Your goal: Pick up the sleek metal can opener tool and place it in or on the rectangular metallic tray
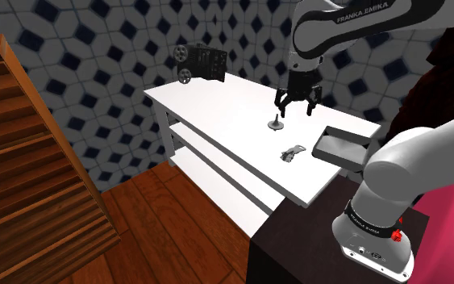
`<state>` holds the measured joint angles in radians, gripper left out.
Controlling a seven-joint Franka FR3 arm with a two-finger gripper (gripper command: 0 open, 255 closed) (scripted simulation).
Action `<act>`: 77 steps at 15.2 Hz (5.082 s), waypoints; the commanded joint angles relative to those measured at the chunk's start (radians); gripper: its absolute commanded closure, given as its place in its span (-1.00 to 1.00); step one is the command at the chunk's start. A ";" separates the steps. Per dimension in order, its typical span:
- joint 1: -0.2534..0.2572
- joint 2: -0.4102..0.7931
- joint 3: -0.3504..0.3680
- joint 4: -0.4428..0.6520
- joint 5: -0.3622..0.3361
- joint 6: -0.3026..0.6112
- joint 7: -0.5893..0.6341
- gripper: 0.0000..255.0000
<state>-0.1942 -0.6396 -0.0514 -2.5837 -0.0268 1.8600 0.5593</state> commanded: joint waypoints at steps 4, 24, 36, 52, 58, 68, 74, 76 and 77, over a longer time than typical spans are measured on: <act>-0.075 0.079 -0.020 -0.105 0.034 0.194 0.158 -1.00; -0.141 0.382 -0.069 -0.262 0.149 0.671 0.330 -1.00; -0.141 0.382 -0.069 -0.262 0.149 0.671 0.330 1.00; -0.170 0.171 -0.050 -0.192 0.098 0.393 0.384 1.00; -0.174 0.112 -0.044 -0.148 0.090 0.290 0.397 1.00; -0.299 0.031 -0.181 -0.162 -0.026 0.212 0.231 1.00; -0.399 0.038 -0.307 -0.136 -0.121 0.190 0.076 1.00; -0.437 0.061 -0.369 -0.106 -0.159 0.185 0.000 1.00; -0.436 0.069 -0.373 -0.115 -0.161 0.201 -0.002 1.00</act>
<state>-0.6200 -0.5815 -0.4045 -2.6958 -0.1752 2.0477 0.5806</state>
